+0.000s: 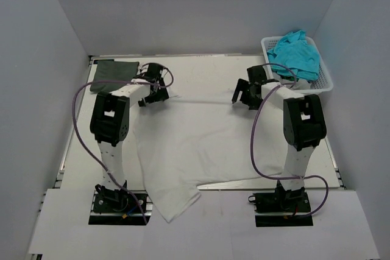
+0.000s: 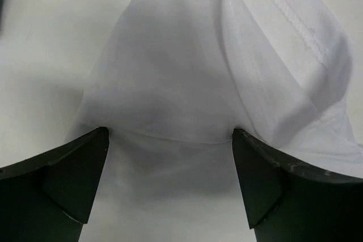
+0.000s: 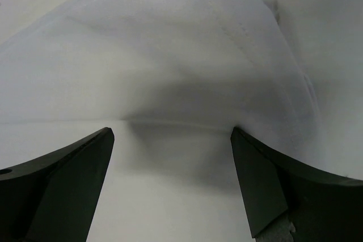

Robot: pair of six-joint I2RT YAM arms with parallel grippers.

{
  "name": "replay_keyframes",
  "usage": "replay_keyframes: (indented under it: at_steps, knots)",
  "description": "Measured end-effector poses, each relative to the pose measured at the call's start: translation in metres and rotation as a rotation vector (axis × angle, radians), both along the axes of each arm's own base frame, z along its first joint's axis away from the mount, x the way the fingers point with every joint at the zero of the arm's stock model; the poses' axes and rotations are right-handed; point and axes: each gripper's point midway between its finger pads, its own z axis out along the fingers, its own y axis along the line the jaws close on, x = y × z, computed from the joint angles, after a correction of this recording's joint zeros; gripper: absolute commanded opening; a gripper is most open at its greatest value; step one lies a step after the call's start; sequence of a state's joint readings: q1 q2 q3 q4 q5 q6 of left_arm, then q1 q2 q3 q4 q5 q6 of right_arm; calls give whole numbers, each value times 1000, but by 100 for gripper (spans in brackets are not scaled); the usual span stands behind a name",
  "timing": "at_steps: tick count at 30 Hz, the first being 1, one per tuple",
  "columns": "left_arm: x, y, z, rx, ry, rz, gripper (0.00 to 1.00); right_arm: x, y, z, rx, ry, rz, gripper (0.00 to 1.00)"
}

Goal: Fold and stack the t-shirts
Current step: Flatten out the tshirt

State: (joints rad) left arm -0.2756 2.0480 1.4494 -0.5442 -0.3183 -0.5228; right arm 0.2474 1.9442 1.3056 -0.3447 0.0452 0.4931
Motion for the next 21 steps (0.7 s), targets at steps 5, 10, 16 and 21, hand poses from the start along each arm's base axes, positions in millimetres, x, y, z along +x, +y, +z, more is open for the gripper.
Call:
replay_keyframes:
  at_steps: [5, 10, 16, 21]
  knots:
    - [89, -25, 4, -3, -106, -75, 100, 35, -15, 1, -29, -6, -48, 90]
    - [166, -42, 9, 0, -219, -151, 100, 53, -17, 1, -41, -22, -34, 90]
    - [179, -41, 13, 11, -246, -186, 100, 60, -15, 11, -57, -49, 23, 90]
    - [156, -34, 51, 10, -226, -190, 100, 65, -1, 57, -9, -151, 103, 90]
